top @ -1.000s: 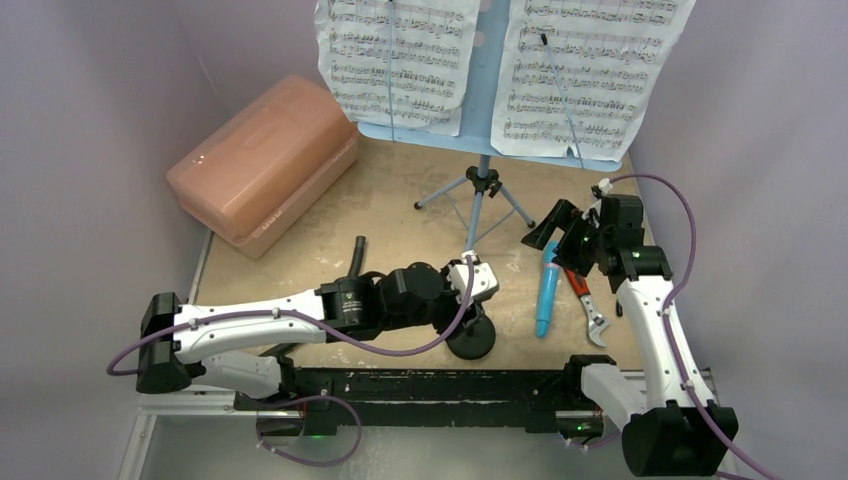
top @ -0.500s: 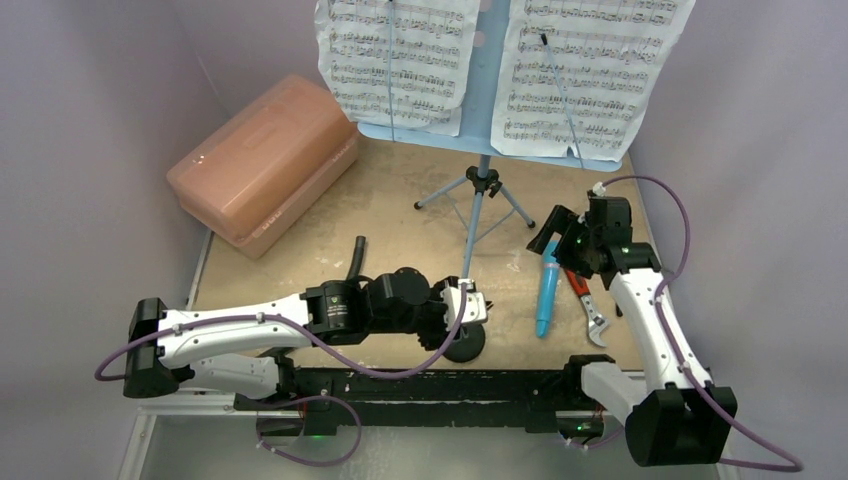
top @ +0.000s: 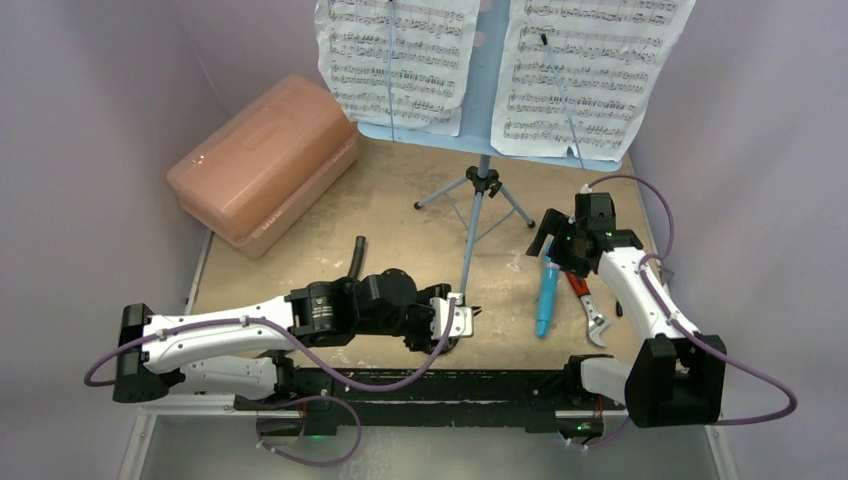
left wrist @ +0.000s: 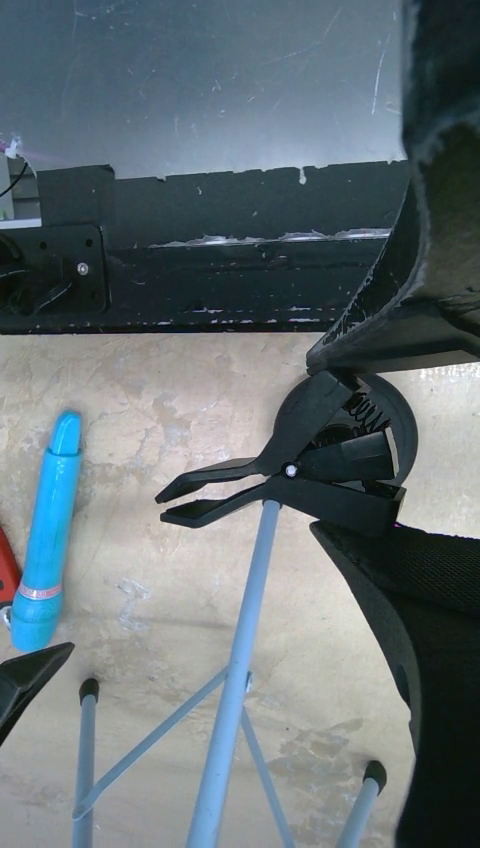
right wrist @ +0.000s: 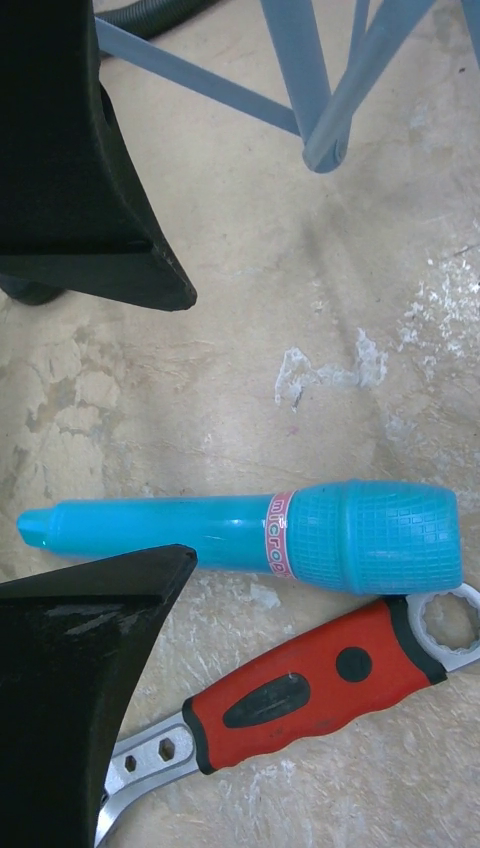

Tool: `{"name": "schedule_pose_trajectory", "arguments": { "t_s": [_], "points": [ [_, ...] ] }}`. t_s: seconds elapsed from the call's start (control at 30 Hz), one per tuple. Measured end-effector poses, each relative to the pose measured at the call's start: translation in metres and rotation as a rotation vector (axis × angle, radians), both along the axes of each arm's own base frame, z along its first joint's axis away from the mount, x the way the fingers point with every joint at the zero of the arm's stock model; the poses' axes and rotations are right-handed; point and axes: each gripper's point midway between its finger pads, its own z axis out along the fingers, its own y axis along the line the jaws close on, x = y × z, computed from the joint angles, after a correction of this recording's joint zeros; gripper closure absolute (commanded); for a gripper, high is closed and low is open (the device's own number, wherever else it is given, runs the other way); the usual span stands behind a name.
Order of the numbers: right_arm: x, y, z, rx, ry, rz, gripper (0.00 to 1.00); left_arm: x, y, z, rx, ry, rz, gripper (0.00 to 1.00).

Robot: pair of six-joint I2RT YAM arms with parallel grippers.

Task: Set up the instrument practice props

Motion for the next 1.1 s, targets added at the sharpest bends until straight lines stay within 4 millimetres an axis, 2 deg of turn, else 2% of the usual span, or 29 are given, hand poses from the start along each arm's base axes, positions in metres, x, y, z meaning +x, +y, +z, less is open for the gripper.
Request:
{"name": "schedule_pose_trajectory", "arguments": {
  "t_s": [0.2, 0.3, 0.4, 0.6, 0.97, 1.1],
  "points": [
    [0.006, 0.000, -0.015, -0.010, 0.036, 0.014, 0.12, 0.000, 0.015, 0.000, -0.028, -0.010, 0.008, 0.64],
    [0.008, 0.000, -0.025, -0.012, 0.064, 0.022, 0.12, 0.005, 0.020, 0.001, -0.031, -0.025, 0.016, 0.41],
    [0.007, 0.000, -0.035, -0.013, 0.097, 0.029, 0.13, 0.014, 0.022, 0.002, -0.032, -0.052, 0.027, 0.33],
    [0.008, 0.000, -0.043, -0.020, 0.121, 0.036, 0.13, 0.030, 0.019, 0.017, -0.090, -0.100, 0.062, 0.29],
    [0.009, -0.005, -0.055, -0.048, 0.155, 0.027, 0.13, 0.054, 0.022, 0.031, -0.113, -0.183, 0.159, 0.26],
    [0.013, -0.006, -0.052, -0.052, 0.144, 0.024, 0.14, 0.068, 0.022, 0.050, -0.160, -0.202, 0.256, 0.26]
  ]
}}
